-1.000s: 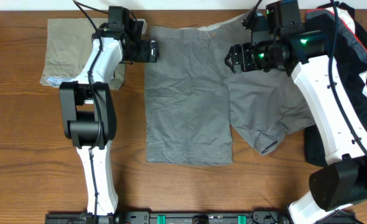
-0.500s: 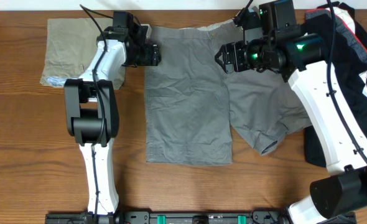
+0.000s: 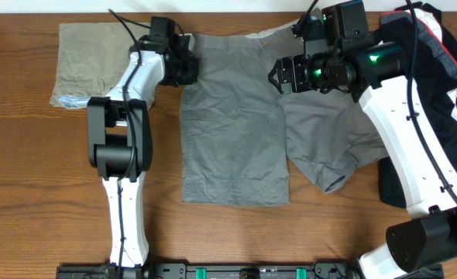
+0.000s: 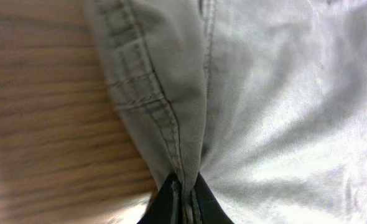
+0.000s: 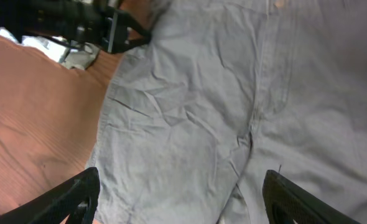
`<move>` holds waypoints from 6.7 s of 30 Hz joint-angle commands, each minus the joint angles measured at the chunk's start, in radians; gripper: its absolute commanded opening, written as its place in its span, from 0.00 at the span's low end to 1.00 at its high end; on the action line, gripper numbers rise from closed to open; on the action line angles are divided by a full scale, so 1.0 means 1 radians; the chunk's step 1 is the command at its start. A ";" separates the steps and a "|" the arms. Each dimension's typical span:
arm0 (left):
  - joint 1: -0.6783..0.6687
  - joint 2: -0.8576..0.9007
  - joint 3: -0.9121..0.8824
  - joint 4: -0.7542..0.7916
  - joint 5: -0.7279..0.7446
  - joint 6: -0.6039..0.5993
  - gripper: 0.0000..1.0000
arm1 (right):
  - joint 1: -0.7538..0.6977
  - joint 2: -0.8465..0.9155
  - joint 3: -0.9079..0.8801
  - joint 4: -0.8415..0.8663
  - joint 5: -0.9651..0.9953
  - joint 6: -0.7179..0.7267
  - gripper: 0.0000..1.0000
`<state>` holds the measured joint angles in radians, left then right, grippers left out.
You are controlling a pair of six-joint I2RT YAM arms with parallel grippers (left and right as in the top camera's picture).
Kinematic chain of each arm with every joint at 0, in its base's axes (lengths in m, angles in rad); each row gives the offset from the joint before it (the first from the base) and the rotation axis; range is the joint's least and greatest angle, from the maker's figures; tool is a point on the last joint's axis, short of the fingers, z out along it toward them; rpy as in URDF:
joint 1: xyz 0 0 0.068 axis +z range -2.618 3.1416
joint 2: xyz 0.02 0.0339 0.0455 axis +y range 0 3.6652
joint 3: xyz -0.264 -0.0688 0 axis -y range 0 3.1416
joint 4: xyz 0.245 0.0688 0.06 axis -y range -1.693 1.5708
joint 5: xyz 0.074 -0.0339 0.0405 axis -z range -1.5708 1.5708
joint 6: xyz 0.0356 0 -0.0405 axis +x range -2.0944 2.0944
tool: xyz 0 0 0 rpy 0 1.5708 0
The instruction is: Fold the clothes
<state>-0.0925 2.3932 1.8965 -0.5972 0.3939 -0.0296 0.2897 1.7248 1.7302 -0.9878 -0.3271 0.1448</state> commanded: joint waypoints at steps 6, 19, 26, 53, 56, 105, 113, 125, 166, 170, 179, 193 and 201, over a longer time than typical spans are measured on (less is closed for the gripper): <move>0.068 -0.170 0.013 -0.056 -0.082 -0.164 0.06 | 0.041 -0.023 -0.121 -0.024 0.073 0.056 0.81; 0.071 -0.272 0.013 -0.294 -0.145 -0.184 0.06 | 0.049 -0.016 -0.413 0.213 0.222 0.129 0.84; 0.071 -0.305 0.013 -0.287 -0.145 -0.194 0.06 | 0.143 -0.016 -0.426 0.208 0.114 0.082 0.81; 0.081 -0.305 0.013 -0.281 -0.145 -0.194 0.06 | 0.402 -0.016 -0.634 0.168 0.076 0.209 0.48; 0.081 -0.305 0.013 -0.281 -0.145 -0.194 0.06 | 0.398 -0.016 -0.670 0.194 0.077 0.218 0.46; 0.092 -0.362 -0.113 -0.686 -0.160 -0.194 0.06 | -0.153 0.049 -0.638 0.948 0.052 -0.108 0.01; 0.043 -0.362 -0.282 -0.622 -0.159 -0.217 0.06 | -0.166 0.218 -0.548 0.985 0.041 -0.136 0.01; 0.034 -0.363 -0.332 -0.584 -0.159 -0.238 0.06 | -0.193 0.286 -0.191 0.443 0.018 -0.160 0.01; 0.205 -0.440 -0.323 -0.359 -0.193 -0.208 0.78 | 0.181 0.051 -0.174 -0.197 0.077 -0.256 0.87; 0.220 -0.431 -0.331 -0.275 -0.194 -0.192 0.78 | 0.207 0.051 -0.253 -0.145 0.077 -0.235 0.84; 0.221 -0.428 -0.389 -0.230 -0.286 -0.193 0.71 | 0.287 0.051 -0.338 -0.121 0.081 -0.259 0.80; 0.220 -0.427 -0.622 0.071 -0.264 -0.251 0.71 | 0.392 0.051 -0.356 -0.070 0.219 -0.257 0.79; 0.219 -0.420 -0.678 0.178 -0.264 -0.291 0.36 | 0.393 0.051 -0.373 -0.061 0.233 -0.235 0.71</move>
<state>0.1272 1.9617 1.2335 -0.4286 0.1314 -0.3012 0.6773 1.7721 1.3636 -1.0519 -0.1104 -0.0978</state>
